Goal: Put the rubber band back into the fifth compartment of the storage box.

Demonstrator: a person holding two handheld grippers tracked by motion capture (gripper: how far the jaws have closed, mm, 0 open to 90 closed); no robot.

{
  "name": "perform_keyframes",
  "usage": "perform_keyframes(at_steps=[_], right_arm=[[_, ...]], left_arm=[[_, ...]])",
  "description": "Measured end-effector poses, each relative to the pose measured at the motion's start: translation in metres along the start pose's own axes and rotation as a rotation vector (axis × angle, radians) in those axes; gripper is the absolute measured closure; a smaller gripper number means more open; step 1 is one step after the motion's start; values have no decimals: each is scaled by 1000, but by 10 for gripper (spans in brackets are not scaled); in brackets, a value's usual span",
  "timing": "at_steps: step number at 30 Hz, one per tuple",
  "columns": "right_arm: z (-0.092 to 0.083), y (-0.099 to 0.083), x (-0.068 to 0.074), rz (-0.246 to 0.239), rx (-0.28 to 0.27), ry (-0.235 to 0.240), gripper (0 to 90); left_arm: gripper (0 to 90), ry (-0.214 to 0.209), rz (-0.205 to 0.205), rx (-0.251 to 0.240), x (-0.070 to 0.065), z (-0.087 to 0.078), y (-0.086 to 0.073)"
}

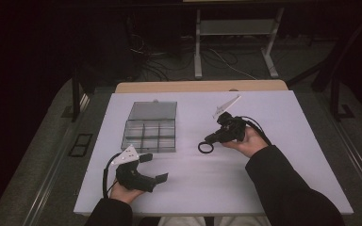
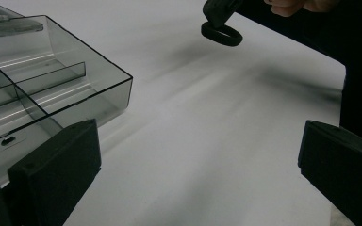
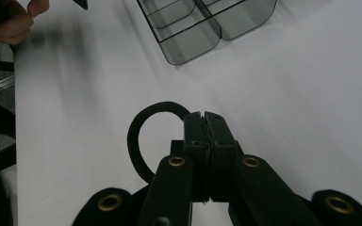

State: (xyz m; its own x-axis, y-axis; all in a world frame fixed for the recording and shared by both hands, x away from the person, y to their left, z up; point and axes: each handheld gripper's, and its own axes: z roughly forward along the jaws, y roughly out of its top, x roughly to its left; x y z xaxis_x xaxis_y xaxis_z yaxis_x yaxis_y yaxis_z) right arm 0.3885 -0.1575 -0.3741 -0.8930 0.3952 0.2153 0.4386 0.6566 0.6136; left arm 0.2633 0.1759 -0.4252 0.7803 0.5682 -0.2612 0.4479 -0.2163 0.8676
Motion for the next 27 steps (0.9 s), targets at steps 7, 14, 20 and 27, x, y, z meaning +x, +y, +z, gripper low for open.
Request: perform_keyframes(at_steps=[7, 14, 20, 27], right_arm=[[5, 12, -1, -10, -4, 4, 883], [11, 24, 0, -20, -1, 5, 883], [15, 35, 1, -27, 6, 3, 884], [17, 49, 3, -58, -9, 4, 883]], left_arm=[[0, -1, -1, -2, 0, 0, 0], [0, -2, -3, -2, 0, 0, 0], [0, -1, -6, -9, 0, -1, 1], [0, -1, 2, -7, 0, -2, 1]])
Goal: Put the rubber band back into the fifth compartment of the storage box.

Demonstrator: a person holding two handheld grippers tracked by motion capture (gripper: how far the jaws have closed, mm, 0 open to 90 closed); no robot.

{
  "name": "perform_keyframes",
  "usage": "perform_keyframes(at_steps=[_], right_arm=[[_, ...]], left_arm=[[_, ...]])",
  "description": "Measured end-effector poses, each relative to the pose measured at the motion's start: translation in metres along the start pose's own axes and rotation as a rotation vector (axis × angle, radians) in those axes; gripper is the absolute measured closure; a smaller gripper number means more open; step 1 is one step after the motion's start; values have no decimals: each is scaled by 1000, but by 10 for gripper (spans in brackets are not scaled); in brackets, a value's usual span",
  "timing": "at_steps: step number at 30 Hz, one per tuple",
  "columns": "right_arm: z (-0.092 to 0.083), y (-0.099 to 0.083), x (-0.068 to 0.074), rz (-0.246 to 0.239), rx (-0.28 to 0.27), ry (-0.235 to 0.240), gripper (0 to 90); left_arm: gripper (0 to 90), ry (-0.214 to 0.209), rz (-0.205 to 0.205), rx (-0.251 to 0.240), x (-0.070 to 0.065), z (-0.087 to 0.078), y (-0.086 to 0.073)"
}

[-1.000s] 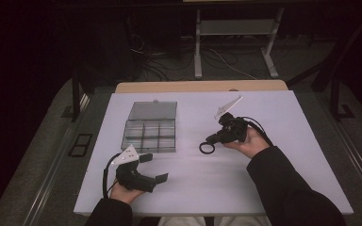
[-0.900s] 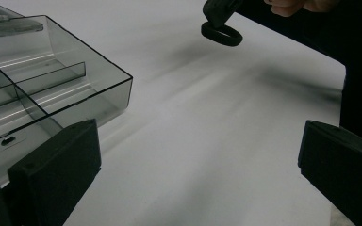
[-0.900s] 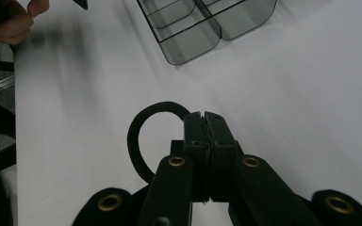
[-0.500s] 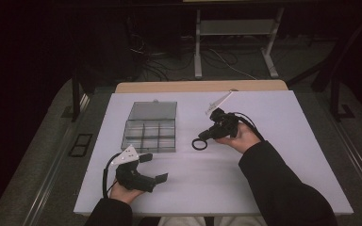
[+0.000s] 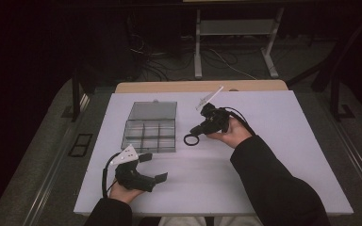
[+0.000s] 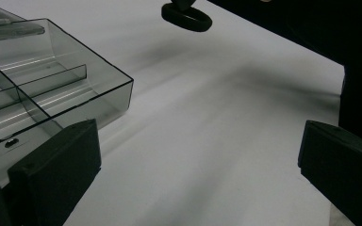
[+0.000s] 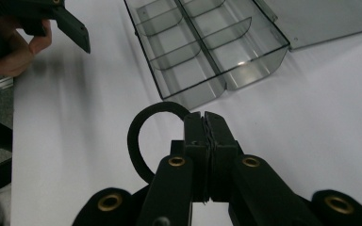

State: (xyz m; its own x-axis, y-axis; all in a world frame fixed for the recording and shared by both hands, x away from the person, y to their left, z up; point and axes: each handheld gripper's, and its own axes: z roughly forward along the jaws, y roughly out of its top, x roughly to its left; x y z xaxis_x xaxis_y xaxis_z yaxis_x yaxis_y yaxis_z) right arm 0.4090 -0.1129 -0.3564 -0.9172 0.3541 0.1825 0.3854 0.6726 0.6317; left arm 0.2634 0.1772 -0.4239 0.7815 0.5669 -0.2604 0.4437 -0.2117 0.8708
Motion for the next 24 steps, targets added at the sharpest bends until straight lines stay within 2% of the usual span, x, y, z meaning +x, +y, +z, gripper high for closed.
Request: perform_keyframes(at_steps=[3, 8, 24], right_arm=[[1, 6, 1, -10, -5, 0, 883], [2, 14, 1, 5, 0, 0, 883], [17, 46, -1, -24, 6, -7, 883]], left_arm=[[0, -2, -2, -4, 0, 0, 0], [0, -1, -1, -3, 0, 0, 0], [0, 1, -5, -14, 0, -2, 0]])
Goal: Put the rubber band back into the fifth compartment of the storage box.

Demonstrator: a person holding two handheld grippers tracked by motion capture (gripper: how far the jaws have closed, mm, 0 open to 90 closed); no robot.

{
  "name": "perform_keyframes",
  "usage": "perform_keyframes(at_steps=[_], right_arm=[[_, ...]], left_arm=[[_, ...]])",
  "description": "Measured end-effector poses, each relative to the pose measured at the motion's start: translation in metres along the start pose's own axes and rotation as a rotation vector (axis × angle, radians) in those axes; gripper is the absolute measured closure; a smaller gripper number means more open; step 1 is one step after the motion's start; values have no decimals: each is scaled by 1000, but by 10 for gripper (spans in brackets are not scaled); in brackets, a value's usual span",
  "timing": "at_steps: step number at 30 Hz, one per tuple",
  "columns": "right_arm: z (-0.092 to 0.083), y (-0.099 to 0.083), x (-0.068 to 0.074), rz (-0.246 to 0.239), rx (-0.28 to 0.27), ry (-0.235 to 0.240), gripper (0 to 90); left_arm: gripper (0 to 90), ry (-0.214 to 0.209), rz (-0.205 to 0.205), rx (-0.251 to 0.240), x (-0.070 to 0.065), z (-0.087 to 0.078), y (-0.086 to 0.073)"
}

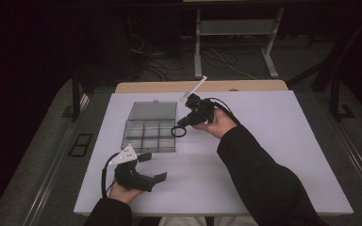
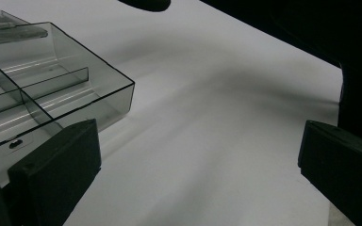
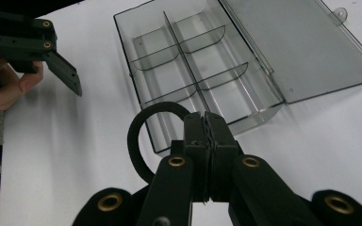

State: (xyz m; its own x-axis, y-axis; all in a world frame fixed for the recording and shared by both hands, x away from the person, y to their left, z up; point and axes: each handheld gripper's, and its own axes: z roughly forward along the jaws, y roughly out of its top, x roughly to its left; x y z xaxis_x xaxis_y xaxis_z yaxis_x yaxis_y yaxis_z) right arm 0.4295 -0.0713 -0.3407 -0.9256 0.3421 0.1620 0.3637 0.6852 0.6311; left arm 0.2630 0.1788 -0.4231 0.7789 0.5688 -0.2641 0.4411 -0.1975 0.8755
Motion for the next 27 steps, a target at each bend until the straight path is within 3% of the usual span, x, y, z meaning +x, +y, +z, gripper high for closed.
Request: perform_keyframes(at_steps=[21, 27], right_arm=[[33, 25, -11, 26, -6, -9, 884], [43, 26, -14, 39, -33, -14, 883]], left_arm=[[0, 2, -6, -6, 2, -1, 0], [0, 4, -14, -9, 3, -1, -1]])
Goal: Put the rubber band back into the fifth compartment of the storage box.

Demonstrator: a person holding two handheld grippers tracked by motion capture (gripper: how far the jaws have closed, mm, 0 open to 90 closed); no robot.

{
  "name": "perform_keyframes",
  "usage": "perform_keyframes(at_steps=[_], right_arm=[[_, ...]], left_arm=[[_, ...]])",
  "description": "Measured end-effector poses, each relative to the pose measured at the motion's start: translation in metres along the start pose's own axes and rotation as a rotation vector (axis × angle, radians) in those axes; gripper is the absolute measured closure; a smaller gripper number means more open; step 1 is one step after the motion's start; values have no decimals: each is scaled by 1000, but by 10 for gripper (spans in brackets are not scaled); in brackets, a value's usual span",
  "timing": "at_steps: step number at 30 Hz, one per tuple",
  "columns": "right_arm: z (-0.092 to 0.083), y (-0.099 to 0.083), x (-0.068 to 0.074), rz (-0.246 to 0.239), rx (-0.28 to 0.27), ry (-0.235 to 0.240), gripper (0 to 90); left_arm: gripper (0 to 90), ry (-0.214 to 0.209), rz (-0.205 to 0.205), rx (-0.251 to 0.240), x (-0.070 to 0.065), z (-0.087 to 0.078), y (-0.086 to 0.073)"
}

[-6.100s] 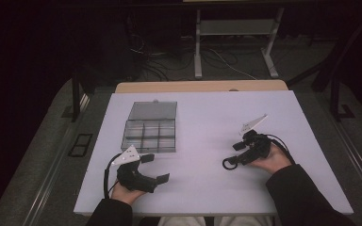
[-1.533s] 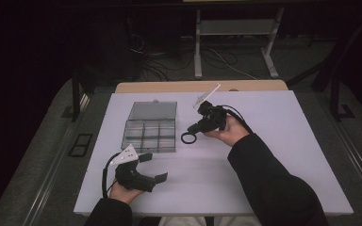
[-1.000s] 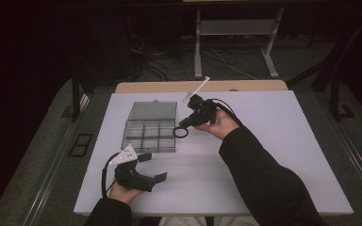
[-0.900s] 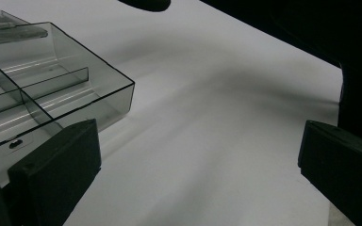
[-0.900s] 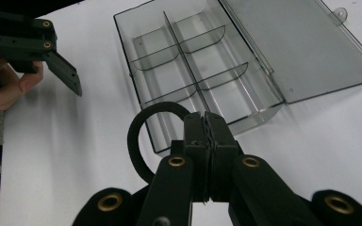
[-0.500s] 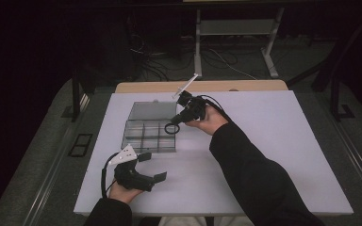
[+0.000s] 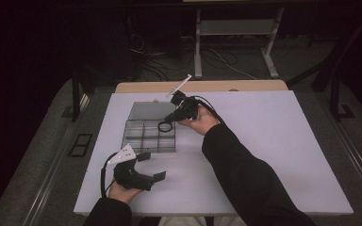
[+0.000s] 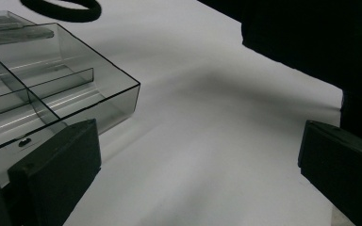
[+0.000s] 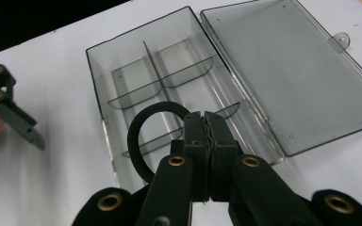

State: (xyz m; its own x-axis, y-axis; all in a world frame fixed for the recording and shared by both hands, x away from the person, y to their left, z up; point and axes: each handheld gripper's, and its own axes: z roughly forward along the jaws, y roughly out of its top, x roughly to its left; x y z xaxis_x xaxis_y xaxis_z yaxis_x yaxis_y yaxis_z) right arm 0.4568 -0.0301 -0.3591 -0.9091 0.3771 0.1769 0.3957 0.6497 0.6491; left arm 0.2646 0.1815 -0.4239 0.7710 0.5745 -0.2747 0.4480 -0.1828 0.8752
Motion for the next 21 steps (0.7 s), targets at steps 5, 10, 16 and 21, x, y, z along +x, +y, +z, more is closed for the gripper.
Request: perform_keyframes(at_steps=[5, 10, 16, 21], right_arm=[[8, 2, -2, 12, -14, -3, 878], [16, 5, -3, 17, -18, -7, 877], [28, 7, -2, 19, -22, -8, 877], [37, 6, -2, 13, -32, -11, 877]], left_arm=[[0, -1, 1, 0, 1, 0, 0], [0, 1, 1, 2, 1, 0, 0], [0, -1, 3, 1, 2, 0, 0], [0, -2, -1, 0, 2, 0, 0]])
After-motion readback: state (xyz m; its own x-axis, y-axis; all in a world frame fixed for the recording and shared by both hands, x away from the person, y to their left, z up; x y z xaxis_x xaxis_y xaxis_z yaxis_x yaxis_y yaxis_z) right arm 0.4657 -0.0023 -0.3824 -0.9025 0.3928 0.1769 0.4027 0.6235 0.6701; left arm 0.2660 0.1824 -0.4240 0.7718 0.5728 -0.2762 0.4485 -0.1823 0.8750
